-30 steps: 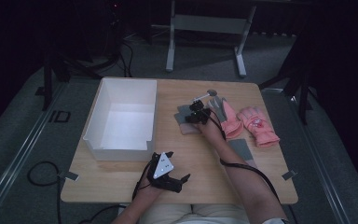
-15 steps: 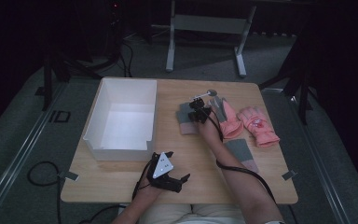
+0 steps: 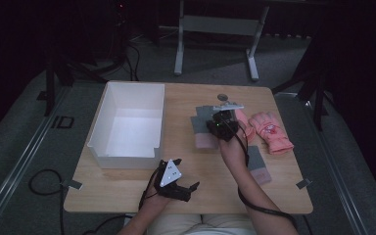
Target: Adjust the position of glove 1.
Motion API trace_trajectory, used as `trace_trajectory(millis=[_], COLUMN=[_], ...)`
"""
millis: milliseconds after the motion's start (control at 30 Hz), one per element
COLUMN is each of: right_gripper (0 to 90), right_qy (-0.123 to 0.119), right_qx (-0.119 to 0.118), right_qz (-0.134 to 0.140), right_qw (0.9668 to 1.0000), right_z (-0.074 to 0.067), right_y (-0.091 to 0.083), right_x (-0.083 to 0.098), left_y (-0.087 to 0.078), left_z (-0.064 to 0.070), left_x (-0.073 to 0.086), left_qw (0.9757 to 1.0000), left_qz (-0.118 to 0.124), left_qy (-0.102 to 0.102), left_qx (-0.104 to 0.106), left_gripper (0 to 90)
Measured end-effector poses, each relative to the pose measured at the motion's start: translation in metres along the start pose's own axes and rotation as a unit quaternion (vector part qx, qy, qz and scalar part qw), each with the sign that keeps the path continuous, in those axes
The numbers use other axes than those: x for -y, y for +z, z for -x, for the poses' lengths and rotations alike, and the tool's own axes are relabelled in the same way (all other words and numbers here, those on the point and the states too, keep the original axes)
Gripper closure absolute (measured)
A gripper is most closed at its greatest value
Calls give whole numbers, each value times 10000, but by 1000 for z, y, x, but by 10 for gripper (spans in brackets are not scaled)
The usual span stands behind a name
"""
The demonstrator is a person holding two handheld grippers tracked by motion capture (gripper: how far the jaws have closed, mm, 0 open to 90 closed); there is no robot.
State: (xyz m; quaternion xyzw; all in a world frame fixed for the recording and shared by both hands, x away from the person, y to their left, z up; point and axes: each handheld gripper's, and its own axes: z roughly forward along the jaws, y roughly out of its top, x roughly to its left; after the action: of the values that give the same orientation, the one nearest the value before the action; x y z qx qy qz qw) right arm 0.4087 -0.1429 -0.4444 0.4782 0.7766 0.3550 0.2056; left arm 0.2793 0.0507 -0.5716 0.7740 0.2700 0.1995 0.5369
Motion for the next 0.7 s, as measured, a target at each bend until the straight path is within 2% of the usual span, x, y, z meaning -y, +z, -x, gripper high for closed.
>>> trace_trajectory(millis=[33,100,133,167,200,267,367,433,533,700], right_gripper=[856,856,856,856,856,856,856,856,857,856], right_qy=[-3,-1,-1,41,46,84,123,231,175,185], right_qx=[3,-17,-17,-22,-8,17,70,94,188,182], right_qz=[2,33,33,28,0,-98,-282,-364,-604,-841], right_qw=[10000,10000,10000,10000,10000,9999,9995,9990,9978,9961], right_z=[-3,-6,-6,-8,-10,-12,-13,-12,-14,-15], right_y=[-12,-25,-25,-33,-40,-44,-41,-37,-24,-5], right_x=[5,11,11,16,24,37,52,63,78,92], left_y=[0,0,0,0,0,0,0,1,1,1], left_z=[0,1,1,1,1,1,1,2,2,2], left_x=[0,0,0,0,0,0,0,0,0,0], left_qw=[10000,10000,10000,10000,10000,10000,10000,10000,9999,9999], left_qz=[-1,-2,-2,15,14,-2,-17,-27,-34,-33], left_qy=[17,42,42,34,36,40,77,95,117,107], left_qx=[-5,-17,-17,-9,-7,-6,-8,4,-1,2], left_gripper=[0,0,0,0,0,0,0,0,0,0])
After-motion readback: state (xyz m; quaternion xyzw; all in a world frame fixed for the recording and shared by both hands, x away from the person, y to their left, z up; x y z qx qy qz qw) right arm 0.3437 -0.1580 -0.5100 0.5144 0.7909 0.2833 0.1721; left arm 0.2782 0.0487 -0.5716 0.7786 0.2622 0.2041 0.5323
